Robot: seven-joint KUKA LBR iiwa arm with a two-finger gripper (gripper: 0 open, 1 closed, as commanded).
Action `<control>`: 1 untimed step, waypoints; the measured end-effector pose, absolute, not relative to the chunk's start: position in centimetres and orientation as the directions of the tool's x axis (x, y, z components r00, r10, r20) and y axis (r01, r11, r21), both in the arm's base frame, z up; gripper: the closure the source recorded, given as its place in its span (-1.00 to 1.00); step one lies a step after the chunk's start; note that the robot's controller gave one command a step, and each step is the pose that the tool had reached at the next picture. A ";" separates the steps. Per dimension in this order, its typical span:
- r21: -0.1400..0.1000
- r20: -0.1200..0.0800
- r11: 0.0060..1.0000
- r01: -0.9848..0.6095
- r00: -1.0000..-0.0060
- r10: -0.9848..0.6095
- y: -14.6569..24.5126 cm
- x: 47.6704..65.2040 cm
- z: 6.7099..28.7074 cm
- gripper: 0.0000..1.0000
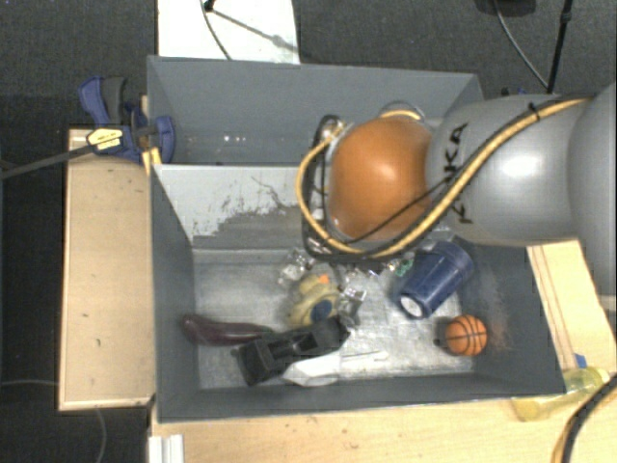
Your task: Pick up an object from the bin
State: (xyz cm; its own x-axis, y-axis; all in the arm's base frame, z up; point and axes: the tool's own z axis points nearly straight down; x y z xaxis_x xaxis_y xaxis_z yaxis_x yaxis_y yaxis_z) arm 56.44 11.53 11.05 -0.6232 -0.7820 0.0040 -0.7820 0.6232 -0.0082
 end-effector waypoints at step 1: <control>-0.003 -0.009 0.632 -0.775 -0.632 -0.775 11.7 56.1 10.3 1.00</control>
Offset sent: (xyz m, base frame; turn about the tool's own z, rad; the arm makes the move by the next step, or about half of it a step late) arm 0.0000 0.0000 0.0000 0.0000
